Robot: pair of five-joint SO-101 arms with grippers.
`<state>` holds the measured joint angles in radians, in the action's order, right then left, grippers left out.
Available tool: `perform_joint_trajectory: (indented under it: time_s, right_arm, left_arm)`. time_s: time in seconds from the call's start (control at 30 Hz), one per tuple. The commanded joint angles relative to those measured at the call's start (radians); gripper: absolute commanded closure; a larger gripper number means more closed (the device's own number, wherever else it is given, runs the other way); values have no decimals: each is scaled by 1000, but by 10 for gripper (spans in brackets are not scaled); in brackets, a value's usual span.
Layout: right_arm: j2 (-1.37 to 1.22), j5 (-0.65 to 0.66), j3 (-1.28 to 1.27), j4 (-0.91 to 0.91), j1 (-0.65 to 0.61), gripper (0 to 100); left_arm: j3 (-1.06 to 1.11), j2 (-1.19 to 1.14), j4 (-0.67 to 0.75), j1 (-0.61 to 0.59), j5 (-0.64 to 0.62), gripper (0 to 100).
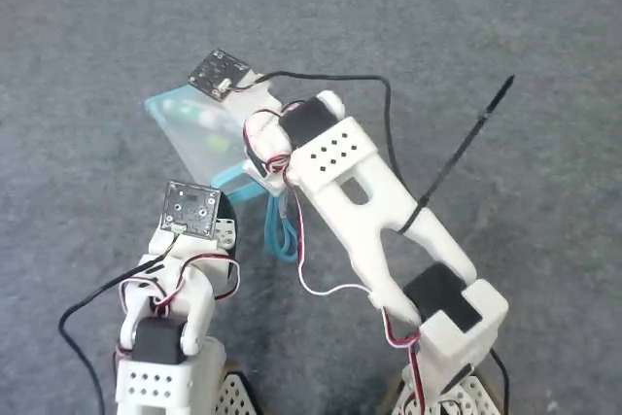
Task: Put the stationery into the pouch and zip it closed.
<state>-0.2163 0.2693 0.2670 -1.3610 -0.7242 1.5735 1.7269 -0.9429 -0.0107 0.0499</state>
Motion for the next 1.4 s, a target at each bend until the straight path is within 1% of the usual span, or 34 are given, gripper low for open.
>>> perform_joint_trajectory:
  time_s: [0.0,0.07,0.13,0.23,0.3,0.37,0.47,0.57,0.63,0.67,0.73,0.77,0.87,0.9,0.93,0.97,1.0,1.03,1.13,1.17,1.27,1.3,1.37]
  right_arm:
    - [-28,-28,52,107,-1,846]
    - [-28,-51,57,108,-1,769]
    - [1,-28,57,96,-1,701]
    - [107,-6,57,41,-1,609]
    - [209,6,57,-13,-1,560]
    - [323,26,54,-68,1,537]
    - [496,37,41,-137,27,537]
    - [651,34,-84,-125,74,537]
    - [733,32,-252,-56,110,537]
    - [768,28,-365,5,124,537]
    - [823,6,-618,183,136,537]
    - [843,5,-744,295,136,537]
    - [889,8,-1063,593,140,537]
    - [895,8,-1128,665,137,537]
    - [905,8,-1178,728,136,537]
    - [914,8,-1211,773,136,537]
    - [917,8,-1229,797,136,537]
    - [915,8,-1240,802,136,537]
    - [914,8,-1270,802,136,537]
    - [914,8,-1278,808,134,537]
    - [914,3,-1281,806,105,537]
    - [914,2,-1284,802,88,537]
    - [914,6,-1289,788,38,537]
  left_arm:
    - [-7,20,12,14,8,989]
    - [-8,20,12,14,6,989]
    - [-12,20,12,11,3,989]
    - [-25,21,12,5,2,989]
    - [-68,23,-12,-9,2,989]
    - [-120,23,-18,-57,2,989]
    - [-226,23,-3,-149,-5,989]
    - [-300,23,-15,-224,-51,989]
    - [-277,17,5,-261,-52,989]
    - [-239,17,35,-255,-51,989]
    - [-171,20,87,-226,-51,989]
    - [-183,23,72,-222,-51,989]
    - [-363,18,-104,-249,-55,989]
    - [-358,15,-101,-252,-54,989]
    - [-300,15,-51,-250,-51,989]
    - [-211,15,35,-245,-51,989]
    - [-143,20,107,-238,-49,989]
    - [-139,23,107,-241,-49,989]
    - [-355,18,-83,-302,-55,989]
    - [-375,15,-89,-311,-57,989]
    - [-252,25,5,-285,-75,989]
    - [-272,29,-18,-295,-72,989]
    - [-367,51,-112,-345,-77,989]
